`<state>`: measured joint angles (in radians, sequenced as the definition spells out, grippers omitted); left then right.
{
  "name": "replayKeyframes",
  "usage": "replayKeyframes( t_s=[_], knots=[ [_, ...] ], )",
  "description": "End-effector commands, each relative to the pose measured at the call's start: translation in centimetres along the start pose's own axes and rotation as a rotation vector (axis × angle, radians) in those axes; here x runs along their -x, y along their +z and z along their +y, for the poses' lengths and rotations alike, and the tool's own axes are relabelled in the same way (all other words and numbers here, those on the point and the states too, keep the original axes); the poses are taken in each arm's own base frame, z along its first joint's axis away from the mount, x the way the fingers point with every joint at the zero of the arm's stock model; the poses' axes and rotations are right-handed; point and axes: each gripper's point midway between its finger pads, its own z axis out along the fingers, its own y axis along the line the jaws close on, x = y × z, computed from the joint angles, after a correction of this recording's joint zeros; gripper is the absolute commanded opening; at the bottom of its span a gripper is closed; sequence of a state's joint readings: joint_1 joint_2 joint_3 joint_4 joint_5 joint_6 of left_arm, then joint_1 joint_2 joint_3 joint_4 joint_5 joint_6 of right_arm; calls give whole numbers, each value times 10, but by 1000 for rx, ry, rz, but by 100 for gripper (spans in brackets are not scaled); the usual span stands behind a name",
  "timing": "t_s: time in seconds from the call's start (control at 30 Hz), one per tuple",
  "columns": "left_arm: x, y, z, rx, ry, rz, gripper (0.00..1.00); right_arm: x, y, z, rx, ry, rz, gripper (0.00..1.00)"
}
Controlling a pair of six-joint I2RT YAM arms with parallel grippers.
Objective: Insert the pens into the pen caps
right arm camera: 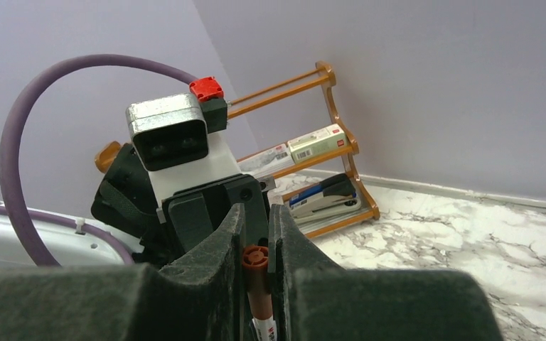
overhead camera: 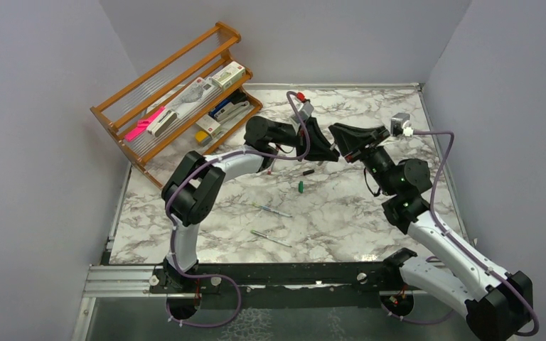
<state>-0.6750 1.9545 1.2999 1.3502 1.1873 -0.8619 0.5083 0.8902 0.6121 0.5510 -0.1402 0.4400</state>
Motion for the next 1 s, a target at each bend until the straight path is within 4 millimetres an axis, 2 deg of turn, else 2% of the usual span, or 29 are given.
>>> replayKeyframes(
  t_s=[0.0,0.1,0.2,0.23,0.27,0.3,0.37,0.5,0.57,0.67,0.83,0.9,0.97],
  knots=[
    [110,24,-21,-3,284,-253,0,-162,-57,-6,-12,208,559,2],
    [111,25,-21,-13,285,-253,0,-162,-56,-5,-11,214,555,2],
    [97,19,-6,35,247,-231,0,-144,-46,-8,-45,202,496,2],
    [89,14,2,69,224,-229,0,-132,-42,-9,-59,185,465,7],
    [79,8,11,109,194,-225,0,-120,-38,-10,-75,165,437,18],
    [66,-2,22,163,156,-220,0,-107,-34,-12,-98,147,410,32],
    [36,-17,39,261,99,-184,0,-76,-27,-21,-190,124,342,48],
    [-35,-56,79,544,72,28,0,-37,-44,-50,-387,72,203,58],
    [-62,-78,88,662,69,136,0,-33,-55,-61,-446,45,176,59],
    [-86,-105,86,780,75,256,0,-39,-70,-69,-487,24,187,59],
    [-104,-139,82,879,143,501,0,-60,-86,-76,-517,33,236,58],
    [-105,-150,88,948,142,576,0,-67,-89,-78,-520,35,251,58],
    [-94,-164,102,1111,95,537,0,-75,-90,-79,-522,37,275,57]
  ],
)
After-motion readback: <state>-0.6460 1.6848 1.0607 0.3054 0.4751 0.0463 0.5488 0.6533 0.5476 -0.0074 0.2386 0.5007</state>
